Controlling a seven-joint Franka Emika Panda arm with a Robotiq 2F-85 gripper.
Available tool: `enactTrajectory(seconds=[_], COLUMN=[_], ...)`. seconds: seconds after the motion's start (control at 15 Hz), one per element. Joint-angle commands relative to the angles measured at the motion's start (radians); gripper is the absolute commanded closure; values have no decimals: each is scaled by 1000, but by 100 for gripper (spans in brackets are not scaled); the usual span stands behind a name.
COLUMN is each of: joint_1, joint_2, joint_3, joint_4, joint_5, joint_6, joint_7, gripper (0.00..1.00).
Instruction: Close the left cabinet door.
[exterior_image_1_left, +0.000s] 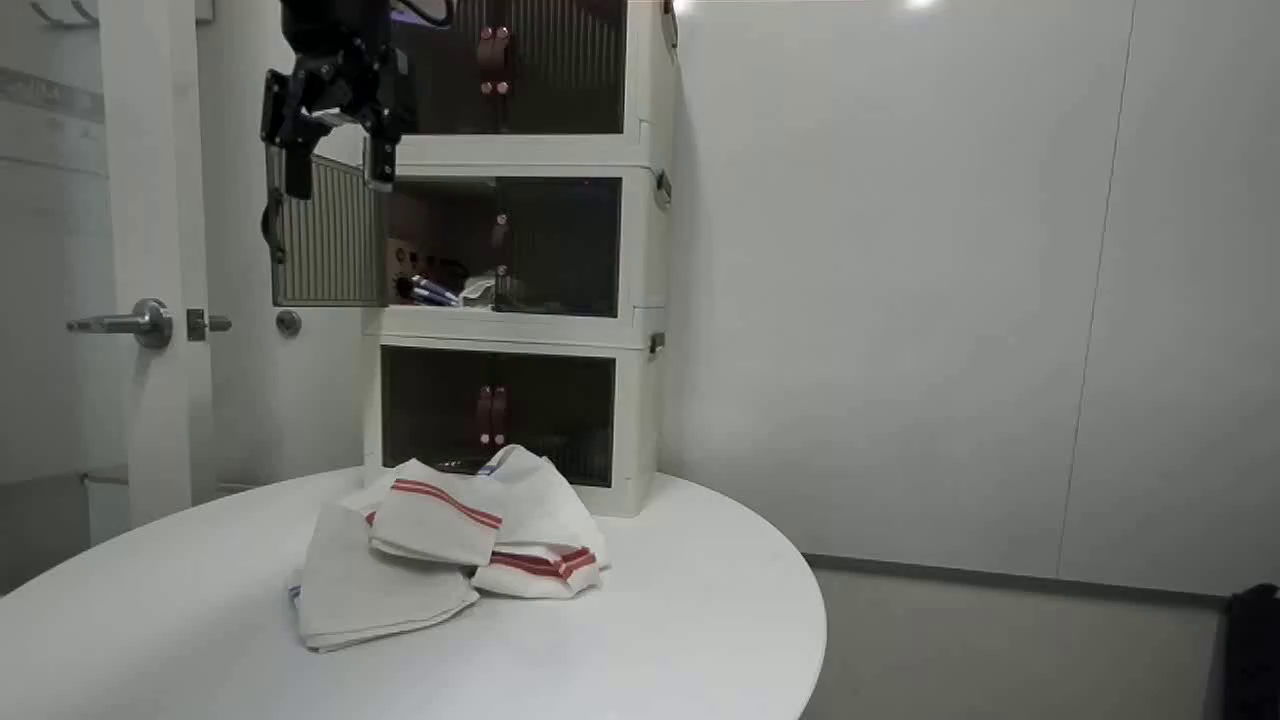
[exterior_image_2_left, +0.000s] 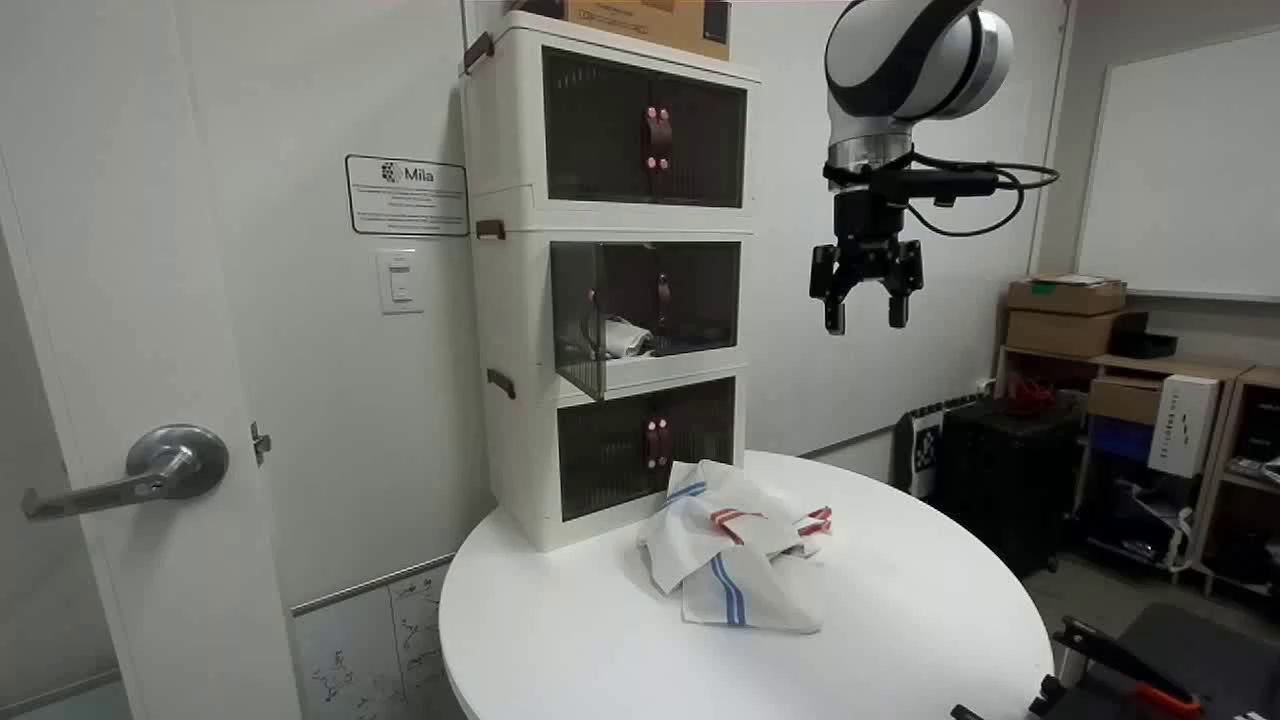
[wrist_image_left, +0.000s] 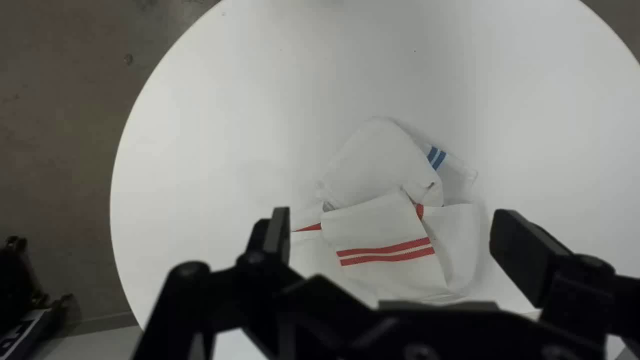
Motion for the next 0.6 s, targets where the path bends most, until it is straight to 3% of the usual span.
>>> enactTrajectory(seconds=[0.0,0.53], joint_1=[11,106], joint_2=[0,7], joint_3=[-10,119], joint_4=[2,93], joint_5=[-3,102], joint_6=[-2,-113], joint_7=[2,270], gripper=[0,0])
